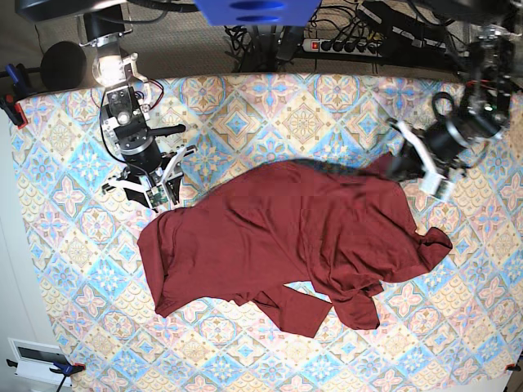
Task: Layout the t-shirt on the table in an organized manner, then fold the t-shirt properly
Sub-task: 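Move the left gripper back over the t-shirt's bunched fold, then grasp the maroon t-shirt edge with the left gripper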
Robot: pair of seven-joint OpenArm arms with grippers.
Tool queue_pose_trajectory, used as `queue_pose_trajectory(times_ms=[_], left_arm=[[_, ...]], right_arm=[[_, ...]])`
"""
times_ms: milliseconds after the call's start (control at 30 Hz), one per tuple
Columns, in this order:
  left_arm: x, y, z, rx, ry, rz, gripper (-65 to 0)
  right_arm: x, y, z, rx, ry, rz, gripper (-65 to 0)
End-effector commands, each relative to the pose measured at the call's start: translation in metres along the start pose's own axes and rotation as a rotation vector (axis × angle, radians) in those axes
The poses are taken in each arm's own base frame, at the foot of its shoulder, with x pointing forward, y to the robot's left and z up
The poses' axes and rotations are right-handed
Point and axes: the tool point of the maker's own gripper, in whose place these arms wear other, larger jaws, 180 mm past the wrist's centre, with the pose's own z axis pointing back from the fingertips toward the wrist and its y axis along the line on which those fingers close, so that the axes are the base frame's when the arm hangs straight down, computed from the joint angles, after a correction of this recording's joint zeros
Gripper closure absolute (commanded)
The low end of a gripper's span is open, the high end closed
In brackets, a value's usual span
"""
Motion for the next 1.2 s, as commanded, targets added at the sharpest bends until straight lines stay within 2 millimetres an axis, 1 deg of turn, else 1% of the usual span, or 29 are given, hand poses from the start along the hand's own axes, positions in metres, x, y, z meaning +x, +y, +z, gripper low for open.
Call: queue_pose_trajectory(times_ms=[0,133,200,233,367,467,633,733,833,867,900,933,1000,1033,1067,1100,1167], left_arm=[[0.014,-0.001,0.012,-0.03,-0.045,-0.01,0.0],[0.024,0.005,0.043,-0.08,-0.066,0.047,0.0],[0.026,0.006,0.056,-0.103,-0.072,0.076,0.0],[0.024,0.005,0.063,-0.116,-0.055,0.088,0.0],[0.004,0.002,0.081,-0.155,0.083,0.087,0.0],[-0.024,0.001,0.091,-0.157,0.222,0.107,0.0],[-0.042,-0.001,0.096,-0.153,0.28,0.134,0.0],[-0.049,0.012,0.096,-0.088,0.313,0.1,0.0],[-0.045,0.028,0.083,0.009,0.272,0.051,-0.3],[-0.047,0.032,0.079,0.034,0.28,0.026,-1.4],[-0.05,0.035,0.074,0.056,0.3,-0.002,-4.0],[-0.056,0.036,0.07,0.069,0.326,-0.024,-7.9],[-0.066,0.031,0.062,0.06,0.372,-0.057,-18.0],[-0.069,0.028,0.057,0.046,0.384,-0.065,-24.1],[-0.069,0.024,0.054,0.034,0.386,-0.073,-30.0],[-0.069,0.023,0.052,0.029,0.386,-0.077,-34.2],[-0.063,0.028,0.049,0.039,0.367,-0.074,-39.3]], right_arm=[[0.014,-0.007,0.001,-0.017,-0.049,0.006,-22.5],[0.014,-0.007,0.001,-0.017,-0.049,0.006,-22.5],[0.014,-0.007,0.001,-0.017,-0.049,0.006,-22.6],[0.014,-0.007,0.001,-0.016,-0.049,0.006,-22.6],[0.014,-0.007,0.001,-0.016,-0.049,0.006,-22.6],[0.014,-0.007,0.001,-0.016,-0.049,0.006,-22.6],[0.014,-0.007,0.001,-0.016,-0.047,0.006,-22.6],[0.013,-0.007,0.001,-0.015,-0.046,0.004,-22.6],[0.009,-0.006,-0.001,-0.012,-0.034,0.003,-22.6],[0.006,-0.006,-0.002,-0.012,-0.027,0.003,-22.6],[0.004,-0.004,-0.002,-0.008,-0.021,0.003,-22.6],[0.003,-0.001,-0.003,0.001,-0.02,0.005,-22.6],[0.004,0.003,-0.003,0.011,-0.02,0.008,-22.6],[0.004,0.004,-0.003,0.014,-0.02,0.009,-22.6],[0.004,0.004,-0.003,0.014,-0.02,0.009,-22.6],[0.004,0.004,-0.003,0.013,-0.02,0.011,-22.6],[0.001,0.004,-0.004,0.013,-0.014,0.012,-22.6]])
